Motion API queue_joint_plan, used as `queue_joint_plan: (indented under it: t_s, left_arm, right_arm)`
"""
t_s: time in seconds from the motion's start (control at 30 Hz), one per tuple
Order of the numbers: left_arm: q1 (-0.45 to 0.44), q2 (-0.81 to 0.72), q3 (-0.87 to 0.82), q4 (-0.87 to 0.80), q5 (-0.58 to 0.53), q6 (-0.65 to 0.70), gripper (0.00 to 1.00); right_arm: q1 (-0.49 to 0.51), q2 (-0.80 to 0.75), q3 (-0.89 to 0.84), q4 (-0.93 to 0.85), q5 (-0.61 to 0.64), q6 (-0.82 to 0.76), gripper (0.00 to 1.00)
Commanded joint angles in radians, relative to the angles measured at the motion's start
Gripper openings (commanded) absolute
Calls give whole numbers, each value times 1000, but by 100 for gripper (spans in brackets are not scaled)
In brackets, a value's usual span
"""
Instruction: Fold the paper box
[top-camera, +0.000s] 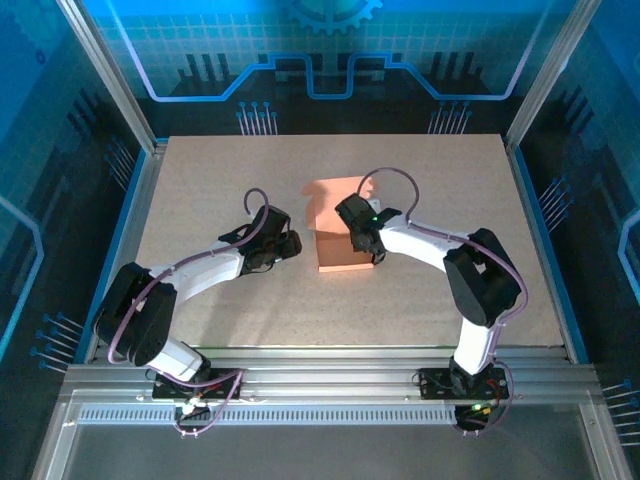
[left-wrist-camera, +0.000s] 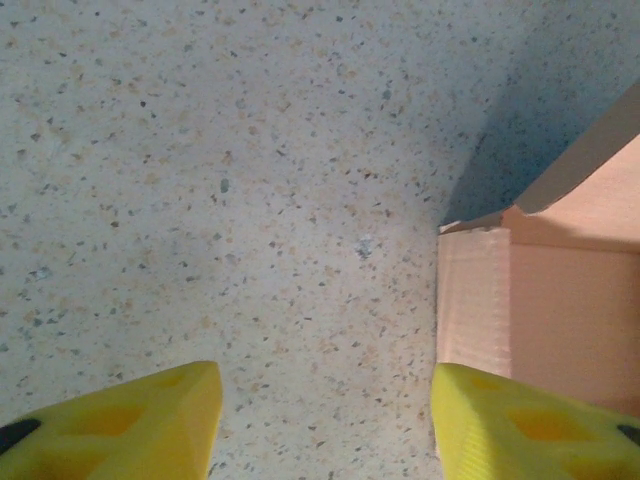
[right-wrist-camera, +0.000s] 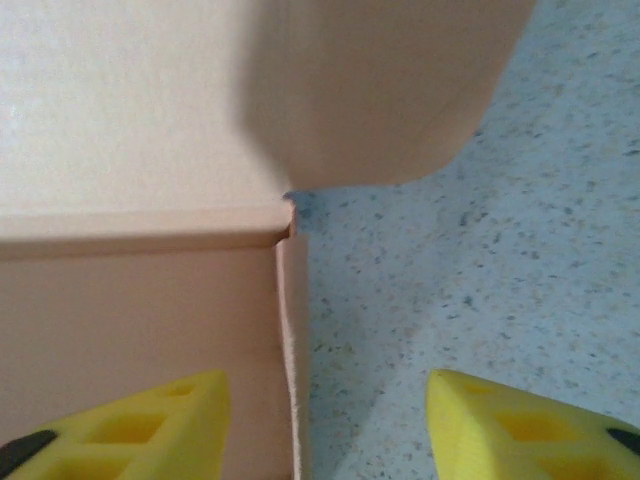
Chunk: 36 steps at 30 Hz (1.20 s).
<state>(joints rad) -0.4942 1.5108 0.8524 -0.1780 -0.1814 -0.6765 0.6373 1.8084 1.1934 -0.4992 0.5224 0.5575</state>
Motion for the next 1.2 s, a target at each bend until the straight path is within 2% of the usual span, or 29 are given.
queue_joint_plan:
  t_s: [0.0, 0.07, 0.2, 0.23, 0.33, 0.43, 0.57, 0.73, 0.9, 0.93, 1.1, 1.17]
  left_arm:
    - [5, -70, -41, 60, 37, 65, 68]
    - [5, -105, -56, 83, 31, 105, 75]
    - [18, -129, -24, 75, 45, 207, 88]
    - [34, -127, -12, 74, 70, 205, 90]
    - [114, -117, 20, 122, 250, 192, 99]
    - [141, -92, 102, 99, 323, 278, 99]
    - [154, -53, 220, 36, 338, 466, 99]
    - [191, 46, 384, -90, 481, 656, 96]
    - [221, 195, 595, -287, 570, 751, 90]
    - [221, 231, 646, -336, 589, 786, 86]
    - [221, 430, 889, -561, 662, 876, 83]
    - [218, 520, 1011, -671, 682, 898, 76]
  right_arm:
    - [-9, -85, -47, 103, -81, -108, 60]
    - [-22, -119, -69, 135, -102, -161, 63]
    - [-75, -192, -110, 206, -233, -298, 66]
    - [-90, -205, -111, 214, -267, -336, 67]
    - [-148, -222, -75, 198, -410, -486, 73]
    - [-219, -209, -12, 146, -533, -606, 73]
    - [-322, -203, 57, 110, -676, -693, 75]
    - [-431, -119, 197, 3, -830, -778, 77]
    - [-492, -44, 304, -77, -949, -839, 76]
    - [-497, -30, 323, -91, -959, -847, 76]
    - [-501, 4, 369, -129, -998, -868, 76]
    - [-501, 8, 375, -136, -1015, -871, 75]
